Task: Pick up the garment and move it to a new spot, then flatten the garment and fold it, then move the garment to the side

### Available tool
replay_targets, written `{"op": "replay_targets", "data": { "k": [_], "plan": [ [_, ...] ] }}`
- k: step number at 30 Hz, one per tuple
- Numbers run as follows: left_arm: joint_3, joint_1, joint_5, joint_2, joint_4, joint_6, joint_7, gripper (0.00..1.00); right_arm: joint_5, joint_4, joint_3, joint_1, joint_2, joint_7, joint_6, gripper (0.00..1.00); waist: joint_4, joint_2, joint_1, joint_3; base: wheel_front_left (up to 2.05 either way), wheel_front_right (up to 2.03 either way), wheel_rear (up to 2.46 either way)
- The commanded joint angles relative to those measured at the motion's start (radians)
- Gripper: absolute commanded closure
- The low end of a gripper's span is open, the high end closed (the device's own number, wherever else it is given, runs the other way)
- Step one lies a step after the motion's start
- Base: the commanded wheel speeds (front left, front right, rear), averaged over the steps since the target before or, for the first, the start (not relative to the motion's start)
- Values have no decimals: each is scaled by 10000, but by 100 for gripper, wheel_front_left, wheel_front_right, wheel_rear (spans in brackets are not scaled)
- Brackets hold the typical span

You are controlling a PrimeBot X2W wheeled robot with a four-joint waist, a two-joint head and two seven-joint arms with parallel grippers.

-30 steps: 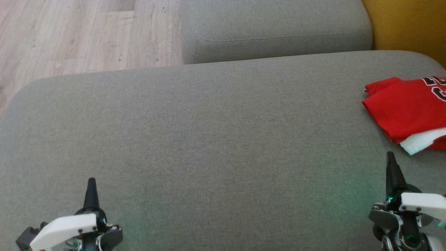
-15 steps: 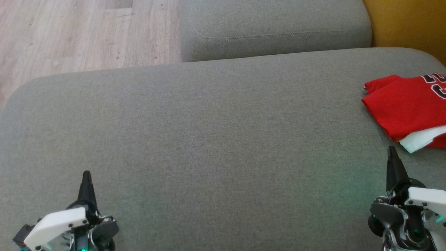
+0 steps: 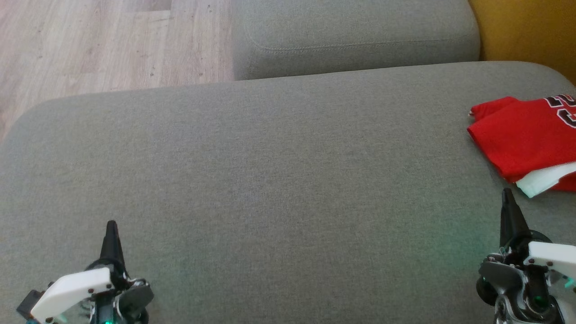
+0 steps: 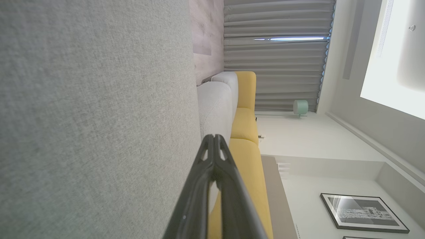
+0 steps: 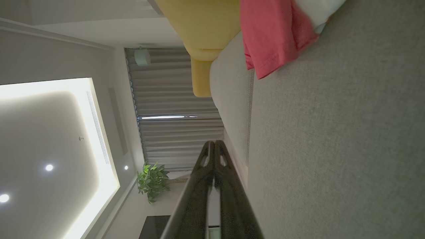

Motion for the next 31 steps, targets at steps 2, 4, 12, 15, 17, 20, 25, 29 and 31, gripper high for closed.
{"op": "replay_targets", "data": {
  "k": [2,4,12,15,17,20,25,29,31],
  "plan": [
    [422,-483,20,78,-289,-67,75,100,48,-318,191,-482,-97,66,69,100,0,0,0,-1,0,0,0],
    [430,-484,27,72,-289,-67,81,100,45,-318,188,-483,-95,69,69,100,0,0,0,-1,0,0,0],
    [460,-486,52,51,-287,-67,106,100,36,-317,176,-484,-87,78,69,100,0,0,0,-1,0,0,0],
    [475,-487,64,41,-287,-67,117,100,31,-317,171,-484,-84,82,69,100,0,0,0,-1,0,0,0],
    [482,-488,70,36,-286,-67,123,100,29,-317,168,-484,-82,85,69,100,0,0,0,-1,0,0,0],
    [492,-489,78,28,-286,-67,131,100,26,-317,164,-485,-79,88,69,100,0,0,0,-1,0,0,0],
    [508,-490,92,17,-285,-67,144,100,21,-316,158,-485,-75,92,69,100,0,0,0,-1,0,0,0],
    [521,-491,103,8,-284,-67,154,100,17,-316,154,-486,-72,96,69,100,0,0,0,-1,0,0,0],
    [527,-491,108,4,-284,-67,159,100,15,-316,152,-486,-70,98,69,100,0,0,0,-1,0,0,0]
  ]
}}
